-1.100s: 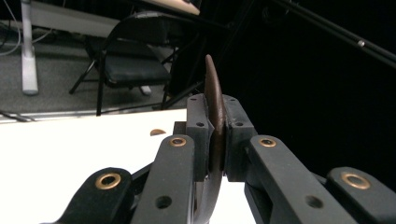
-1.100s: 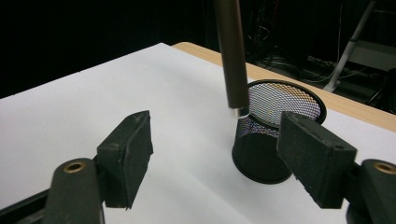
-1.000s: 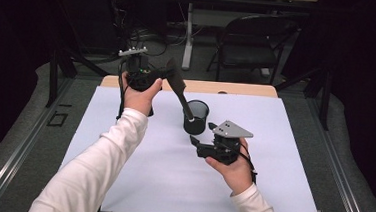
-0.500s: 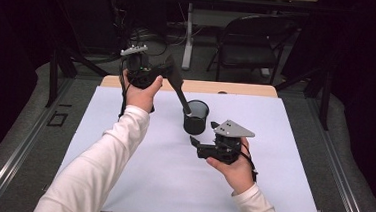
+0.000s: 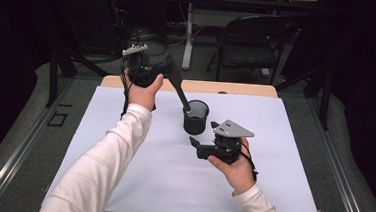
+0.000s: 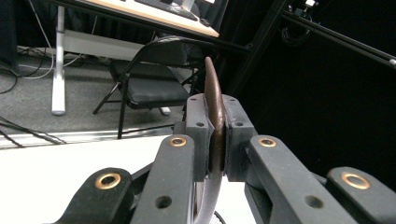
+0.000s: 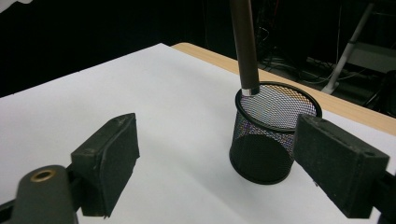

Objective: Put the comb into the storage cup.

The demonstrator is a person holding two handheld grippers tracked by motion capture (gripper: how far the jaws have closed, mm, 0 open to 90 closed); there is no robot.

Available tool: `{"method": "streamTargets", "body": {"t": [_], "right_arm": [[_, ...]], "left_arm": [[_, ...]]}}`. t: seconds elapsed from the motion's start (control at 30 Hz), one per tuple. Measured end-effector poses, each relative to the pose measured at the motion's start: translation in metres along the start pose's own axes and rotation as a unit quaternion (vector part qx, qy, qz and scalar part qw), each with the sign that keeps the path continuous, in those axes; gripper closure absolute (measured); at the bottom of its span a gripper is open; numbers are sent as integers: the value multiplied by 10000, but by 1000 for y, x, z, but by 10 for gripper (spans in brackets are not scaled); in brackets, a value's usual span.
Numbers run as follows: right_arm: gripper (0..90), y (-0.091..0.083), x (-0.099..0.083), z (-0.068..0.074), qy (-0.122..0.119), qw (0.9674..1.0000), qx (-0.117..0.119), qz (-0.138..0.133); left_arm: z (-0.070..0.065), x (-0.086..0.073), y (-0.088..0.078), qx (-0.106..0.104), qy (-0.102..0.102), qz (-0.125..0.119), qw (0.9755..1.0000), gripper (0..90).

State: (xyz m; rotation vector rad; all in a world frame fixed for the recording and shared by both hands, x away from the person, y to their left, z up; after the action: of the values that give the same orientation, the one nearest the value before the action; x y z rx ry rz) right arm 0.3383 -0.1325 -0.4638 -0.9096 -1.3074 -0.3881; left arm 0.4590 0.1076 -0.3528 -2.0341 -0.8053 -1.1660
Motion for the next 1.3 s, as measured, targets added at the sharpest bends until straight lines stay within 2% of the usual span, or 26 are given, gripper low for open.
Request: {"method": "streamTargets", "body": {"t": [0.5, 1.3], "right_arm": [[129, -1, 0, 0, 91, 9999, 68, -40], [123, 0, 0, -1, 35, 10000, 74, -3]], "left_arm": [[-1, -7, 15, 48, -30, 0, 10000, 839], [-5, -23, 36, 126, -22, 162, 9998, 839]]}}
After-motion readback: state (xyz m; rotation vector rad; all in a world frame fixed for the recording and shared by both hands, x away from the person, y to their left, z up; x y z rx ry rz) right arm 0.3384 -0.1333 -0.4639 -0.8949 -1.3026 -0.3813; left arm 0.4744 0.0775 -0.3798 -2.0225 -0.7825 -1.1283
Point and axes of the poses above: each handheld gripper's, and its own axes: y roughly forward along the jaws, x roughly out of its top, z roughly to its left, the point moved 1 cm from there along y, roughly forward along the jaws
